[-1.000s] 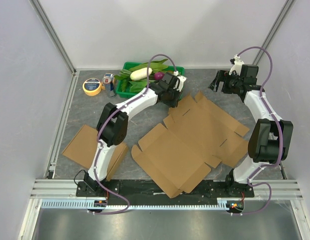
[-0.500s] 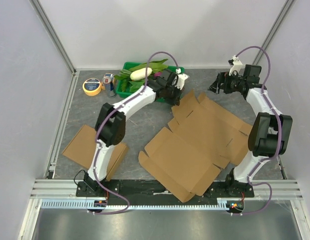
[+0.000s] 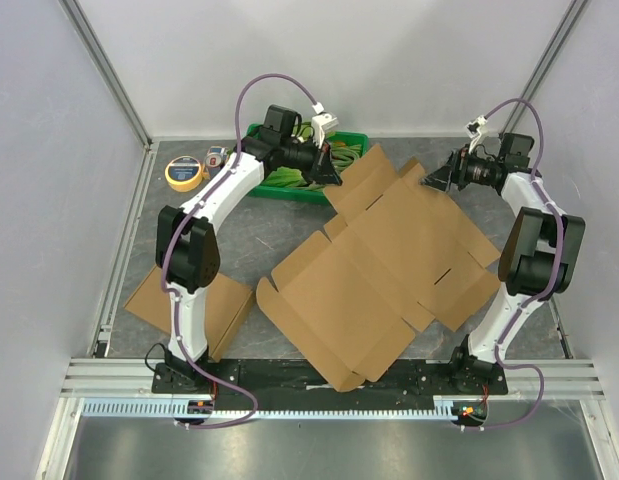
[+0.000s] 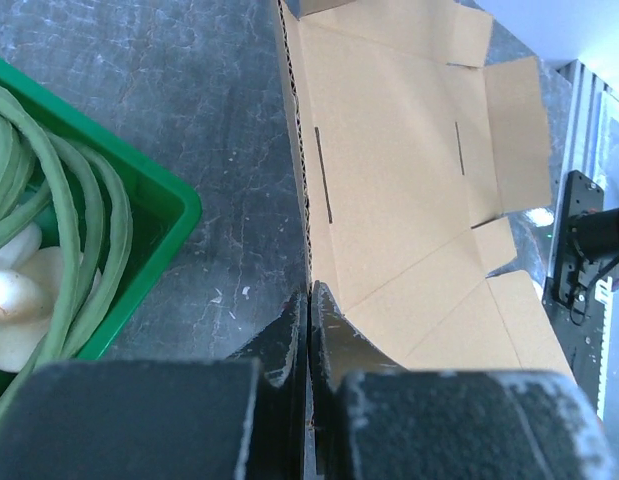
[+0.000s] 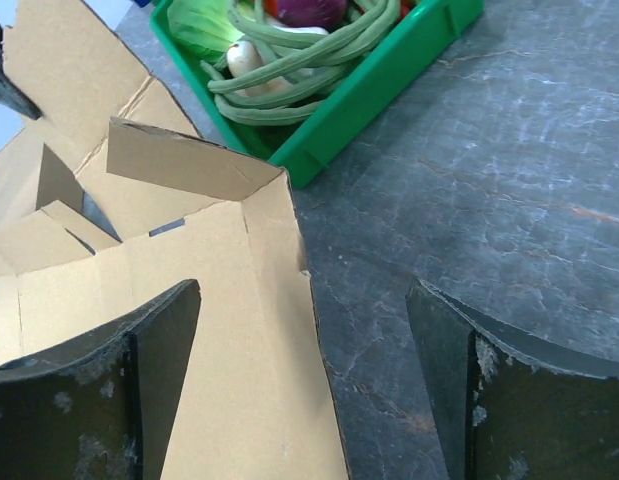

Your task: Fold the paper box

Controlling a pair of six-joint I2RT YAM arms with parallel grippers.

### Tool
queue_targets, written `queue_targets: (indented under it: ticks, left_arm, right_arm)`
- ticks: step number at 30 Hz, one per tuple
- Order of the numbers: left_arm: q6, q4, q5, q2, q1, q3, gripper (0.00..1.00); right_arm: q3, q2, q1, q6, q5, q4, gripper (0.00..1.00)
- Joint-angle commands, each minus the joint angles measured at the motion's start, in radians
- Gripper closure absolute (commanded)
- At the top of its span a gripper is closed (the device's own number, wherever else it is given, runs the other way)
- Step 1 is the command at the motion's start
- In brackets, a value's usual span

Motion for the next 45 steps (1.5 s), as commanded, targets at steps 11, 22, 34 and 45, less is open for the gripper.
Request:
queue_targets:
  ticks: [11, 22, 34, 45]
  left_arm:
    - [-0.072, 0.088, -0.129, -0.128, 0.048, -0.067, 0.94]
    - [-0.434, 0.318, -0.339, -0.417, 0.028, -0.277, 0.4]
    - [-0.217, 0.108, -0.378, -0.235, -0.19, 0.111, 0.77]
    - [-0.293, 0.037, -0.7, -0.222, -0.21, 0.135, 0.63]
  right_arm:
    - [0.014, -0.017, 0.064, 0.047, -0.063, 0.004, 1.0]
    - [0.032, -0.259, 0.222, 0.149, 0.123, -0.002, 1.0]
    - [0.113, -0.313, 0.323, 0.152, 0.106, -0.033, 1.0]
    - [0.118, -0.322, 0.324, 0.146, 0.098, -0.036, 1.0]
